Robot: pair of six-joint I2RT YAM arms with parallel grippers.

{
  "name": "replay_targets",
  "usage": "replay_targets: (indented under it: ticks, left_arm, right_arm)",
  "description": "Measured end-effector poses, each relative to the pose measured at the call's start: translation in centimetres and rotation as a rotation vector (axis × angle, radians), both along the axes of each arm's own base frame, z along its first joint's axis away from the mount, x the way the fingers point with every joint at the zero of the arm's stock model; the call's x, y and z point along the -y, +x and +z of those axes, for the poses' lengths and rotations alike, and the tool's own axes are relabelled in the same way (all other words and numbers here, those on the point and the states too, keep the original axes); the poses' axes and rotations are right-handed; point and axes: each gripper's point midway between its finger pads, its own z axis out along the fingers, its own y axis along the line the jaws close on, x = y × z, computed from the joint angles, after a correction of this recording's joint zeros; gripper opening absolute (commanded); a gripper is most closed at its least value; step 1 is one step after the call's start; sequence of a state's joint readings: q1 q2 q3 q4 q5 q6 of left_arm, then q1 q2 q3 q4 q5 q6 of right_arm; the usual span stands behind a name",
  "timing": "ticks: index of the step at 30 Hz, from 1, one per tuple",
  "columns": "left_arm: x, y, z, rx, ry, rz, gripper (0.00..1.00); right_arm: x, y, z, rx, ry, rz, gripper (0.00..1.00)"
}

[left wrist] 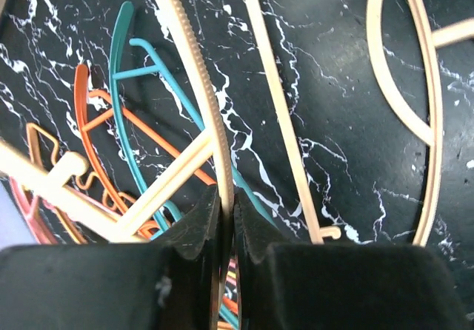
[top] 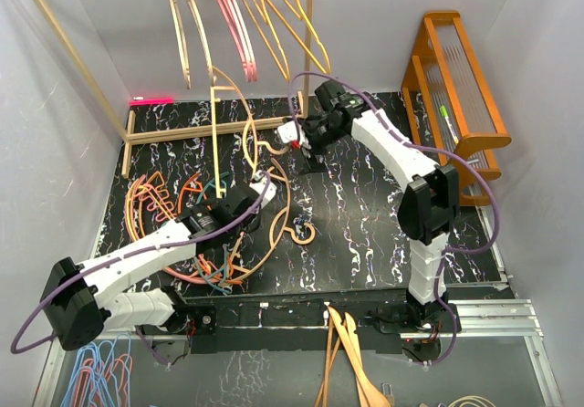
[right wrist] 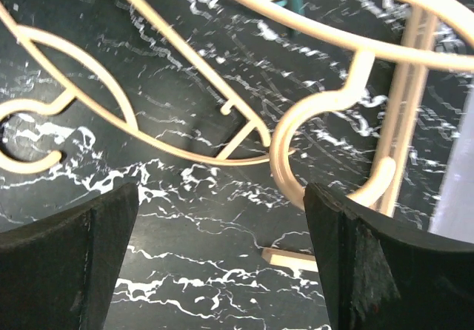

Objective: Organize the hangers
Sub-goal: Pick up the hanger at the center of the board, then place the hanger at the clothesline.

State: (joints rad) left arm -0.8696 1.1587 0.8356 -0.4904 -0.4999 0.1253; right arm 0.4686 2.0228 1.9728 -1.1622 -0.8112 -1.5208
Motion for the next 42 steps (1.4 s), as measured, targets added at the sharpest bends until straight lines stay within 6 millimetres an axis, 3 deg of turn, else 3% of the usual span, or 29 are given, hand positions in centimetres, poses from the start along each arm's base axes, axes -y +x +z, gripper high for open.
replay_targets:
  ticks: [3, 6, 9, 13, 19, 24, 30, 35, 42]
  left_arm:
    - [-0.4, 0.5, 0.1, 0.015, -0.116, 0.084, 0.00]
    - [-0.9, 1.1, 0.4, 0.046, -0.317, 0.178, 0.00]
    - [-1.1, 1.6, 0.5, 0.041, -0.482, 0.232, 0.00]
    - [0.1, 2.4, 1.8, 0.014, -0.735, 0.244, 0.00]
    - [0.5, 3.0, 5.6, -0.006, -1.118, 0.214, 0.00]
    - [-0.2, 3.4, 10.0, 0.006, -1.383, 0.137, 0.00]
    - [-2.8, 4.3, 10.7, -0.047, -1.695, 0.161, 0.00]
    - [-4.6, 5.2, 11.9, -0.105, -1.836, 0.178, 0.00]
    - [-3.9, 5.3, 19.9, -0.105, -1.825, -0.081, 0.00]
  right_arm:
    - [-0.2, 0.1, 3.5, -0.011, 0.098, -0.077, 0.98]
    - [0.0, 0.5, 9.0, -0.002, 0.216, -0.129, 0.98]
    - [1.5, 0.2, 13.5, 0.025, 0.296, -0.155, 0.98]
    - [4.4, -1.3, 16.3, 0.050, 0.320, -0.177, 0.98]
    - [8.6, -4.0, 15.2, -0.002, 0.288, -0.230, 0.98]
    - [11.5, -4.4, 12.6, -0.060, 0.252, -0.294, 0.98]
    - [13.0, -4.1, 11.1, -0.070, 0.230, -0.320, 0.98]
    - [13.3, -4.3, 11.1, -0.049, 0.227, -0.316, 0.98]
    - [13.9, -4.4, 10.6, -0.047, 0.224, -0.325, 0.98]
